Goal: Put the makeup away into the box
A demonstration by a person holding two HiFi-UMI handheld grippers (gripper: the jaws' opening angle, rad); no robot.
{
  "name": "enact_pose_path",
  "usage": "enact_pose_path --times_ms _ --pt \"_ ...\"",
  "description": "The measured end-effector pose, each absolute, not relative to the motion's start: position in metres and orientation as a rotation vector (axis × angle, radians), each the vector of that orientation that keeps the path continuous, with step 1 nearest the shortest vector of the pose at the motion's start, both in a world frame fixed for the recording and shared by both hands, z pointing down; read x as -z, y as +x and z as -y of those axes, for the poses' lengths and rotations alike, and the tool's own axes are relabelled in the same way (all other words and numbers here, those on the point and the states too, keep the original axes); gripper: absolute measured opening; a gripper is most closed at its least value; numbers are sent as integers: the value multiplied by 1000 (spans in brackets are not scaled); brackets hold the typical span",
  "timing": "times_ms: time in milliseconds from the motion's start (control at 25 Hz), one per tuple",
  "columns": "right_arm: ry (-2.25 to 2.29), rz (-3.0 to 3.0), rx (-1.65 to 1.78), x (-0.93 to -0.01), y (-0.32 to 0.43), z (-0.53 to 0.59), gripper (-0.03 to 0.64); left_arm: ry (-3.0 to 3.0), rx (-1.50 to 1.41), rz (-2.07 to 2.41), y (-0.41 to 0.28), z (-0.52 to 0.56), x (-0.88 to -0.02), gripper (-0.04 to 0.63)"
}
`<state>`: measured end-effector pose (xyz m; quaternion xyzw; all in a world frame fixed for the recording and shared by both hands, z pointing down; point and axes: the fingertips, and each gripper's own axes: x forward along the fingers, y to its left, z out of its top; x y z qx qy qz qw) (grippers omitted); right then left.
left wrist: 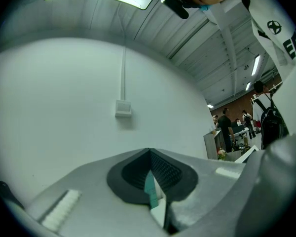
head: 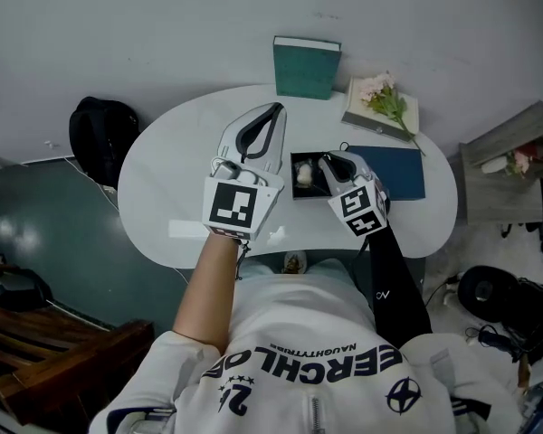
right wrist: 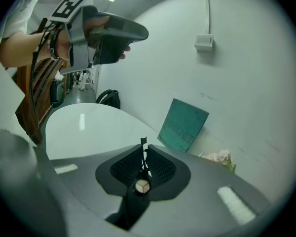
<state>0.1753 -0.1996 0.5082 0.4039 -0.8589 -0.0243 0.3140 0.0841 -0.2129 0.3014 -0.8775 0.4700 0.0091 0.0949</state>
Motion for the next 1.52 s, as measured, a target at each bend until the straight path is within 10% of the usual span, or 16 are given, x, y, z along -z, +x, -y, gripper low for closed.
enact_pose_path --times_ms 1160,1280,1520 --pt "890 2073 -109 -617 175 192 67 -2596 8 -1463 63 224 -313 2" --pt "898 2069 -169 -621 178 193 273 -2590 5 -1465 63 225 -312 2" --pt "916 2065 -160 -617 182 193 270 -2588 -13 -1453 66 222 -308 2"
